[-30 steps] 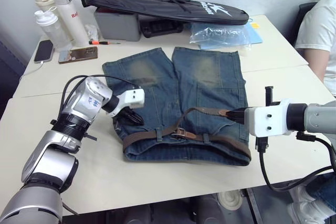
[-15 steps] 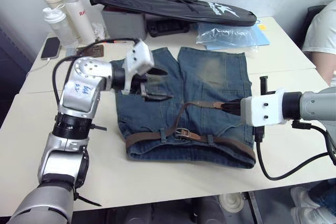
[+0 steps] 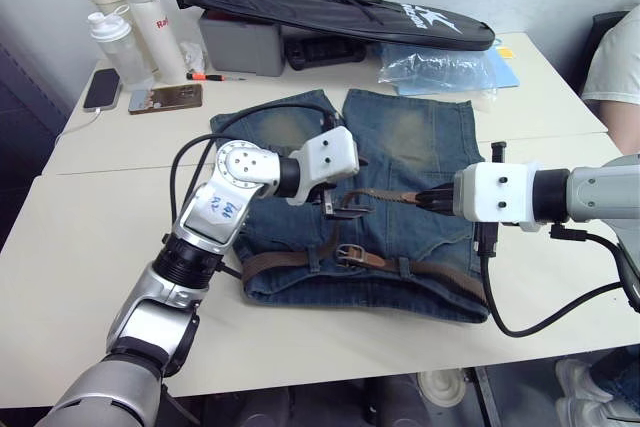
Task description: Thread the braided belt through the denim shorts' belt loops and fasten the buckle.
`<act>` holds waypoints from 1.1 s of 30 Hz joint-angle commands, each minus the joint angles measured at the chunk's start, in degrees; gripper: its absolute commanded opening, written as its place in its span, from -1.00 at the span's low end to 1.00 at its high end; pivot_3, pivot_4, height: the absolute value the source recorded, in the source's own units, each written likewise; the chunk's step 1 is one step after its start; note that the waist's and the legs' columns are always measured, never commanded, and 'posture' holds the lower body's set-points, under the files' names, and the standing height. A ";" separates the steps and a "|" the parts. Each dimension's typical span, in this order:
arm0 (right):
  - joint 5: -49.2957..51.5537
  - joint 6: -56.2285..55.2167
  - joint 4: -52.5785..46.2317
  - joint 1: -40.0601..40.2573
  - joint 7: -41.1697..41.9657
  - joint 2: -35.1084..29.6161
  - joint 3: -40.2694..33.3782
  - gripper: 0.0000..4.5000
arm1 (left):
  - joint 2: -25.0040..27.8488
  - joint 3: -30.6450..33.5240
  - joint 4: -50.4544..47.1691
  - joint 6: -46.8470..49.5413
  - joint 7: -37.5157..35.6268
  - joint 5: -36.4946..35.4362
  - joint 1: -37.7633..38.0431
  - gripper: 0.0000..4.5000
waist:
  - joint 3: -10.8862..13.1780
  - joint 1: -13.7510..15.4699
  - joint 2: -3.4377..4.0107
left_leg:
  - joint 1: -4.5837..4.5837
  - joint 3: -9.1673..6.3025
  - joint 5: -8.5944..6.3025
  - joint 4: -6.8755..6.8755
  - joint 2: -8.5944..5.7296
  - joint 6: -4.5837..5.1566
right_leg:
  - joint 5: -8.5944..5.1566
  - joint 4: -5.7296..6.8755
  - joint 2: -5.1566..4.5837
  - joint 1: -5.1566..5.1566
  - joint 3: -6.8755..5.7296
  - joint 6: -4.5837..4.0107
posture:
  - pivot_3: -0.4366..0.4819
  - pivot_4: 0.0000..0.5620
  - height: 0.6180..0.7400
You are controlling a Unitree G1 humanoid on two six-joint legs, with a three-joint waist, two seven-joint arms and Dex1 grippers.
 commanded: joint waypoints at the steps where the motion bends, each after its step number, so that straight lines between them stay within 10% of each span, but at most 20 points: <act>1: 1.33 1.08 -2.30 -0.89 -0.80 -0.16 -2.16 -1.00 | -0.83 -0.63 1.36 -2.48 1.86 1.55 -0.91 0.93 | 0.00 -0.03 0.00 | 0.01 0.00 0.00 -0.01 0.00 0.00 | 0.00 0.00 0.00 0.00 0.00 0.00 | -0.05 -0.47 1.00; 5: 1.52 1.65 -2.81 -0.40 -1.10 -0.58 -2.74 -1.00 | -0.39 -1.55 2.32 -3.75 1.71 2.54 -1.10 0.60 | 0.00 -0.10 0.01 | 0.03 0.00 0.00 -0.02 0.00 0.01 | 0.00 0.00 0.00 0.00 0.00 0.00 | -0.05 -0.47 1.00; 13: 2.07 3.09 -3.19 0.32 -1.67 -0.71 -3.10 -1.00 | -1.52 -0.58 4.73 -4.25 2.01 1.94 -1.33 -0.93 | -0.01 0.01 0.01 | 0.01 0.00 0.00 0.01 0.00 0.01 | 0.00 0.00 0.00 0.00 0.00 0.00 | -0.05 -0.47 1.00; 31: 3.31 6.72 -0.86 -3.55 -4.14 3.70 -0.28 -1.00 | -1.51 1.52 1.06 4.91 2.16 -0.82 2.08 -0.99 | -0.01 -0.08 0.02 | 0.01 0.00 0.00 0.01 0.00 0.01 | 0.01 0.00 0.00 -0.01 0.00 0.00 | -0.05 -0.47 1.00; 33: 4.67 8.41 -0.55 -4.80 -4.45 4.51 -0.99 -0.64 | -1.11 1.37 0.72 6.42 2.65 -0.67 2.57 -1.00 | -0.04 -0.08 0.07 | 0.02 0.00 0.00 0.01 0.00 0.01 | 0.01 0.01 0.00 0.00 0.00 0.00 | -0.05 -0.47 1.00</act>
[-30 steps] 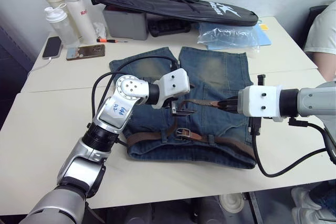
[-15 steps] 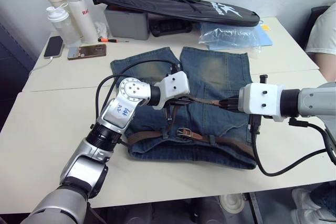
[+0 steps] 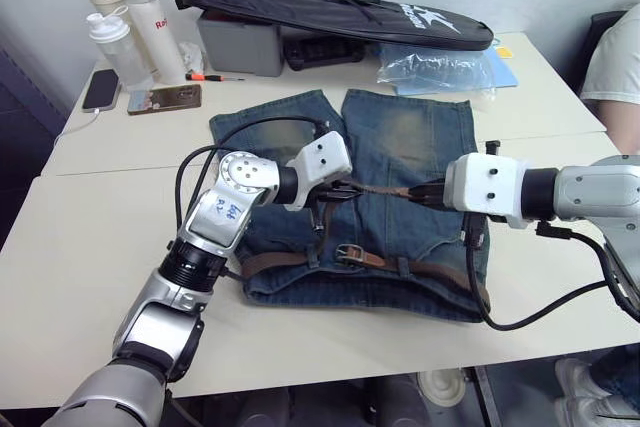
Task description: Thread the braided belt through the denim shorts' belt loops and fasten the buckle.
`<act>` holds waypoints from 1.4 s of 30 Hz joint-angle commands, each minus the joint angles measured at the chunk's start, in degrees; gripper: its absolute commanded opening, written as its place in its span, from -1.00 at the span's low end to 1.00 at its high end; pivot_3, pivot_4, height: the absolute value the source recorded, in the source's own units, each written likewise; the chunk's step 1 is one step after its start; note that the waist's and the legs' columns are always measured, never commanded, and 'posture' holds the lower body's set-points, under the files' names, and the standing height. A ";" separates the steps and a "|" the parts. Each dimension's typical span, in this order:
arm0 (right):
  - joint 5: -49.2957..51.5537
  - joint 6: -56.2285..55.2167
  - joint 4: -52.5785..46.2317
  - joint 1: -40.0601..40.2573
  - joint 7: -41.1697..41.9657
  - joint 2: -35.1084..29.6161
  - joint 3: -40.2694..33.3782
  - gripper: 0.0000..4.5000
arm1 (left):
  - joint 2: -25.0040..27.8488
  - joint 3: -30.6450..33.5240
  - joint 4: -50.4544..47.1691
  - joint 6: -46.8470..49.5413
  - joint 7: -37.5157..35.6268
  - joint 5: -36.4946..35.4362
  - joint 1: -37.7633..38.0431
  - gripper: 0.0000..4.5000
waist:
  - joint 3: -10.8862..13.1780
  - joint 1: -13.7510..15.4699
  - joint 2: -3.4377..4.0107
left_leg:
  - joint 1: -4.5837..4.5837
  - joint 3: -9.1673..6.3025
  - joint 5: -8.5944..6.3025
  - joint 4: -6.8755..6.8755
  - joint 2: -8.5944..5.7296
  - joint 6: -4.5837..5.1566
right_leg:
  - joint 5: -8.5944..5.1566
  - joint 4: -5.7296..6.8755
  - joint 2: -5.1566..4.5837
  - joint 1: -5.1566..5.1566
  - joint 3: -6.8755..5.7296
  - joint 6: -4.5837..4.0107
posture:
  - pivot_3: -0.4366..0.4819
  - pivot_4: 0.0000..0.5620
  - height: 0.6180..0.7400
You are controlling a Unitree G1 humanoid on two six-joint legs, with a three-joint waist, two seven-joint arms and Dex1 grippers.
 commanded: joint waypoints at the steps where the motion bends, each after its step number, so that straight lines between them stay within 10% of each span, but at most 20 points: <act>1: 3.69 2.91 -0.75 -2.81 -0.60 0.73 -3.09 -0.49 | 0.34 0.37 -2.45 2.47 1.09 -0.48 0.92 -1.00 | -0.03 -0.01 0.06 | -0.01 0.00 0.00 0.00 0.00 0.00 | 0.00 0.00 0.00 0.00 0.00 0.00 | -0.05 -0.47 1.00; 8: 8.52 7.14 -4.20 -0.09 0.93 -1.83 -6.06 0.94 | -1.73 7.89 -5.90 19.34 6.58 -6.83 4.64 -1.00 | -0.02 0.08 0.05 | -0.04 -0.01 -0.01 -0.02 0.00 0.03 | 0.01 -0.03 0.00 0.00 -0.01 0.00 | -0.05 -0.47 1.00; 33: -10.76 3.24 -6.52 16.56 -16.27 8.87 14.96 0.98 | 4.58 8.31 -13.59 22.08 9.33 -11.72 11.34 -1.00 | -0.03 -0.01 0.02 | 0.00 -0.02 -0.06 0.01 -0.01 -0.01 | -0.01 -0.02 0.00 0.00 0.01 -0.03 | -0.05 -0.47 1.00; 42: -11.23 4.63 -5.93 17.42 -16.68 11.42 14.20 -0.50 | 6.00 8.65 -12.80 21.17 9.14 -12.11 11.74 -1.00 | -0.04 -0.04 0.02 | 0.01 -0.02 -0.07 0.00 -0.01 0.01 | -0.02 -0.01 0.00 0.00 0.01 -0.04 | -0.05 -0.47 1.00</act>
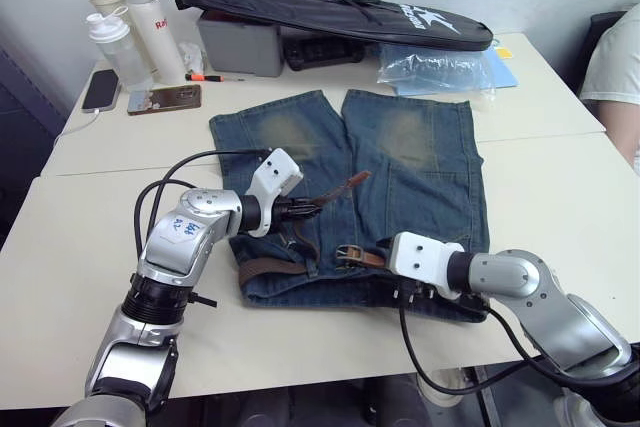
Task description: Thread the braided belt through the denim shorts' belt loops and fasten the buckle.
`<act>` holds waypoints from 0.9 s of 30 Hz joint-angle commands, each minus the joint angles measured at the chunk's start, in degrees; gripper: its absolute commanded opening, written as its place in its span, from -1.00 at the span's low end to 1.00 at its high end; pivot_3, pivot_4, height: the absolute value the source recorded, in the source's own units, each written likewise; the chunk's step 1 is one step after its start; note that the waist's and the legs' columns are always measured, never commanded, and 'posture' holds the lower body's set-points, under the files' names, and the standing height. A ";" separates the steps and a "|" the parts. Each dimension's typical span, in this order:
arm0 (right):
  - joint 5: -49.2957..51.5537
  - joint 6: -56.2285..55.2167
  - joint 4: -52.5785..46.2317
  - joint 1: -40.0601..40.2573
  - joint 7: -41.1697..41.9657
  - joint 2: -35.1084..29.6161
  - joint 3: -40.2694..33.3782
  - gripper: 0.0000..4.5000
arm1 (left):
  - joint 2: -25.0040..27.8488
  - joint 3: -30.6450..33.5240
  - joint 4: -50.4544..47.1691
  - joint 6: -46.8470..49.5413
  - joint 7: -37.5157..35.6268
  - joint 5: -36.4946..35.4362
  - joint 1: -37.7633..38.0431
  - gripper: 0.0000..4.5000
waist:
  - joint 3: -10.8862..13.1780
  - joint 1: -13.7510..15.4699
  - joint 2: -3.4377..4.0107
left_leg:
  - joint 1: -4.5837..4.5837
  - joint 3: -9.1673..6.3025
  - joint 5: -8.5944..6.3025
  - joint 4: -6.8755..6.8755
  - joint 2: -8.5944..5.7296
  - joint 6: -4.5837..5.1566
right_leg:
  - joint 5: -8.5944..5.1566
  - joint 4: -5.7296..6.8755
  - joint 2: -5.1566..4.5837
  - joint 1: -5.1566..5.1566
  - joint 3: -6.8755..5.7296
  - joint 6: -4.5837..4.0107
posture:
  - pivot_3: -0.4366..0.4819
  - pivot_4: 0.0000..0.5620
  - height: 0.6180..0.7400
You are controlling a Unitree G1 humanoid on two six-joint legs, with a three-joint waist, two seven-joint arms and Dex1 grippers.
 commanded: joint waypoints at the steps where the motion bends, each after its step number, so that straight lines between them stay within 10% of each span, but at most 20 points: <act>1: 1.39 0.33 -0.95 0.55 0.10 1.38 -1.97 -0.70 | 2.05 0.58 -1.82 -1.67 -1.69 -1.38 0.68 -1.00 | 0.00 -0.01 0.00 | 0.00 0.00 0.00 0.00 0.00 0.00 | 0.00 0.00 0.00 0.00 0.00 0.00 | -0.05 -0.47 1.00; 3: 3.01 0.54 -0.65 0.81 0.53 2.29 -3.66 -0.99 | 3.56 0.90 -1.90 -2.91 -3.25 -1.84 0.87 -1.00 | 0.00 -0.01 0.00 | 0.00 0.00 0.00 -0.01 0.00 0.00 | 0.00 0.00 0.00 0.00 0.00 0.00 | -0.05 -0.47 1.00; 13: 14.76 10.93 2.03 1.98 -5.23 15.05 -14.64 -0.99 | 5.19 9.39 -2.83 9.62 0.29 -7.56 2.37 -1.00 | -0.01 -0.16 0.00 | 0.03 -0.01 -0.01 -0.04 0.01 0.03 | -0.01 0.03 0.00 0.00 -0.01 -0.02 | -0.05 -0.47 1.00; 27: 18.35 21.49 2.63 1.03 -17.06 23.32 -18.69 -0.99 | 13.45 0.82 -13.74 11.83 -2.22 -10.08 8.51 -1.00 | -0.07 -0.54 0.17 | 0.05 -0.02 -0.16 -0.06 0.02 0.28 | -0.06 0.09 0.01 -0.03 0.03 -0.12 | -0.05 -0.47 1.00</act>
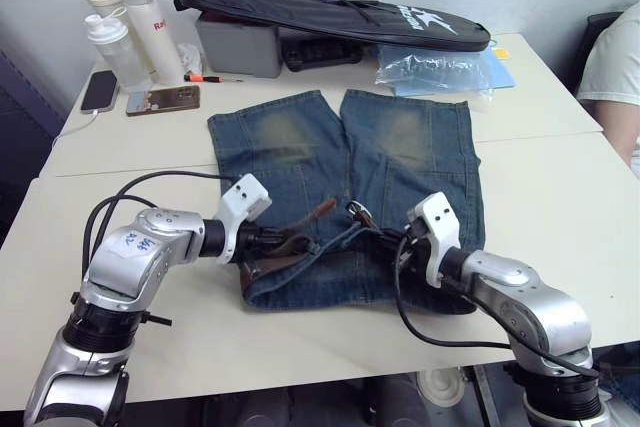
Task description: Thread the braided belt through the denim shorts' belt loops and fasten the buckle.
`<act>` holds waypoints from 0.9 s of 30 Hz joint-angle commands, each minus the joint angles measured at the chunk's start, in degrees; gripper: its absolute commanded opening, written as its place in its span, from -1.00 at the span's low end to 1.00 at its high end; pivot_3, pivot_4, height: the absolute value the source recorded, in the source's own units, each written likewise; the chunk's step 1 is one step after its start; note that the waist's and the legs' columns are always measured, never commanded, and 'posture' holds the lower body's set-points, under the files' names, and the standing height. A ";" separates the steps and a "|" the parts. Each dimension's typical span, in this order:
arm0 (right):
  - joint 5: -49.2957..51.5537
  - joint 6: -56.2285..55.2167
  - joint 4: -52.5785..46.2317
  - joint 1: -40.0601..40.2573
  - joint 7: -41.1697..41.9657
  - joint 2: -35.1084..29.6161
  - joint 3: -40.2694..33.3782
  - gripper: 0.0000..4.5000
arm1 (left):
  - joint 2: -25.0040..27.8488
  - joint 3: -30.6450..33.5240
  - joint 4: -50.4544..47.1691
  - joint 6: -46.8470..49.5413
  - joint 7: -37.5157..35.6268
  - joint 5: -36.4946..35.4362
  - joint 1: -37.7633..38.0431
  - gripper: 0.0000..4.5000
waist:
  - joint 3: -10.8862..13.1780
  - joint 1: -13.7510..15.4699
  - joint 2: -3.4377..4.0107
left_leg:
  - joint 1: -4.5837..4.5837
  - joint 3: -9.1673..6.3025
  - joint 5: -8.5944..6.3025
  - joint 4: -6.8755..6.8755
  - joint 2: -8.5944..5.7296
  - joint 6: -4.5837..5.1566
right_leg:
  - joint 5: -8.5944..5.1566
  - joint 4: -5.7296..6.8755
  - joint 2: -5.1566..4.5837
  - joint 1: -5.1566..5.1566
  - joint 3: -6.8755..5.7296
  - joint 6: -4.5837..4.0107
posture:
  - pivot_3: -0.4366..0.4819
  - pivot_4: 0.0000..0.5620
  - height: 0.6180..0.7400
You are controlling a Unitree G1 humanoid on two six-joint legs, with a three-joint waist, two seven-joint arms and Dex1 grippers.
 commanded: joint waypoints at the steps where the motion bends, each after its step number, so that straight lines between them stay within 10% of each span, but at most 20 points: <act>1: -1.16 -0.82 -1.61 -0.59 -2.07 -1.53 -0.04 -0.99 | 0.57 -0.23 -1.95 -1.39 0.22 -0.57 0.21 -1.00 | 0.02 -0.56 0.11 | -0.52 -1.00 0.08 -0.13 -0.37 0.22 | -0.07 -0.05 -0.39 0.44 -0.69 0.10 | -0.05 -0.47 1.00; 5: 0.87 0.79 -1.83 -0.42 -3.01 -0.46 -1.05 -0.99 | 0.05 -1.27 -1.17 -2.03 1.10 -0.08 -0.21 -1.00 | 0.05 -2.53 0.09 | -0.82 -4.46 1.19 -0.94 -2.48 0.43 | -1.04 0.43 -2.31 1.48 -3.14 0.92 | -0.05 -0.47 1.00; 27: 3.41 1.93 -7.64 -1.12 -4.96 -0.76 -0.04 -0.99 | -7.37 -4.87 1.92 5.59 11.15 1.05 -6.99 -1.00 | 0.26 -2.37 -0.18 | -0.90 -6.24 2.62 -1.69 -3.82 -0.37 | -1.85 0.93 -2.99 1.59 -2.93 1.35 | -0.05 -0.47 1.00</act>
